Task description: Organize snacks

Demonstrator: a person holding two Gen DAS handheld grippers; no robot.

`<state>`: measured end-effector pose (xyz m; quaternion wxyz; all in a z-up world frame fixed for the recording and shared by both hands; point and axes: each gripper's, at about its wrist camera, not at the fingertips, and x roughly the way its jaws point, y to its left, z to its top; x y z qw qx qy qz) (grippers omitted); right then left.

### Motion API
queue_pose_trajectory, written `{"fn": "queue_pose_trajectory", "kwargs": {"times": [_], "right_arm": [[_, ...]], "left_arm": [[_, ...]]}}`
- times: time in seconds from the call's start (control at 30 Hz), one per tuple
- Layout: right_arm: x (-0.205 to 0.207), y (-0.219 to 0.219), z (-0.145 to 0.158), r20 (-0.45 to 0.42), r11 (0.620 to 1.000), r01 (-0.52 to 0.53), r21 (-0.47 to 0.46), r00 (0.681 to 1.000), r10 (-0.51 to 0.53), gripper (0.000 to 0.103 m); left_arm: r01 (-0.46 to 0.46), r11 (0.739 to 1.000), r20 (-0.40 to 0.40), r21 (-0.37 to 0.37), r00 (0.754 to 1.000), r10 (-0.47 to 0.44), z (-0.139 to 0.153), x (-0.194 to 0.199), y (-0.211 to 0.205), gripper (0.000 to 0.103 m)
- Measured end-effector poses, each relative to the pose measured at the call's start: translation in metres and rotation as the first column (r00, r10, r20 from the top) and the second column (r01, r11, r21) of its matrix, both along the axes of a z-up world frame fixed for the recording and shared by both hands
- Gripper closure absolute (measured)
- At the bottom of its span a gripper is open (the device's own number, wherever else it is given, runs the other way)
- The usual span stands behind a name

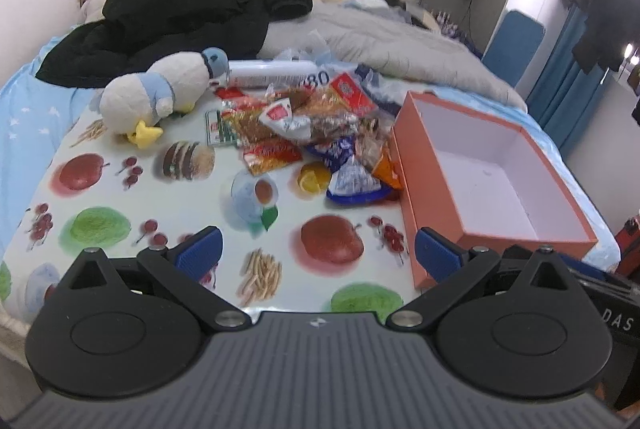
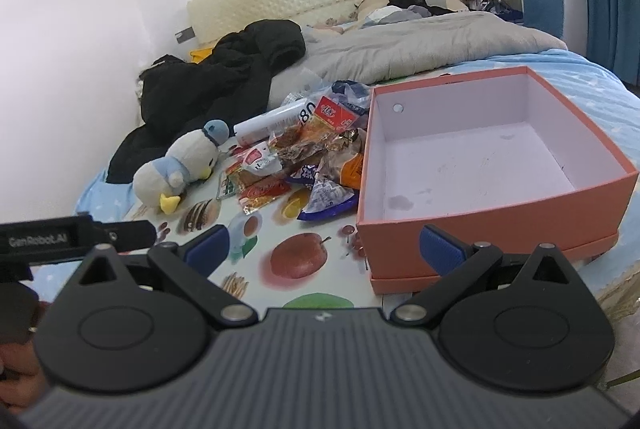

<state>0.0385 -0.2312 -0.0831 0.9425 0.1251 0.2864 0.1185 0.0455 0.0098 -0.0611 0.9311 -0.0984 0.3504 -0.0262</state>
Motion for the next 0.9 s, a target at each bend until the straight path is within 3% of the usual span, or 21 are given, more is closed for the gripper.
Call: {"fn": "queue_pose_trajectory", "kwargs": {"times": [0.17, 0.27, 0.53, 0.73, 0.9], "right_arm": [[0.006, 0.001, -0.010, 0.001, 1.000, -0.020, 0.014, 1.000, 0.020, 0.009], [0.007, 0.006, -0.013, 0.027, 1.000, -0.010, 0.003, 1.000, 0.010, 0.026], [0.012, 0.029, -0.029, 0.124, 0.999, -0.029, -0.040, 0.992, 0.034, 0.026], [0.020, 0.056, -0.037, 0.198, 0.991, -0.076, -0.106, 0.976, 0.096, 0.025], [0.042, 0.078, -0.045, 0.227, 0.988, -0.086, -0.126, 0.967, 0.113, 0.026]], "left_arm": [[0.013, 1.000, 0.027, -0.007, 1.000, -0.012, -0.015, 0.014, 0.005, 0.001], [0.015, 1.000, 0.031, -0.028, 0.999, -0.014, -0.023, 0.025, 0.011, 0.001], [-0.003, 0.996, 0.011, -0.084, 1.000, 0.003, -0.046, 0.068, 0.036, 0.004], [0.013, 1.000, 0.058, 0.008, 0.998, -0.014, -0.054, 0.103, 0.039, 0.007], [0.028, 0.999, 0.053, -0.040, 0.998, -0.026, -0.063, 0.143, 0.043, 0.010]]}}
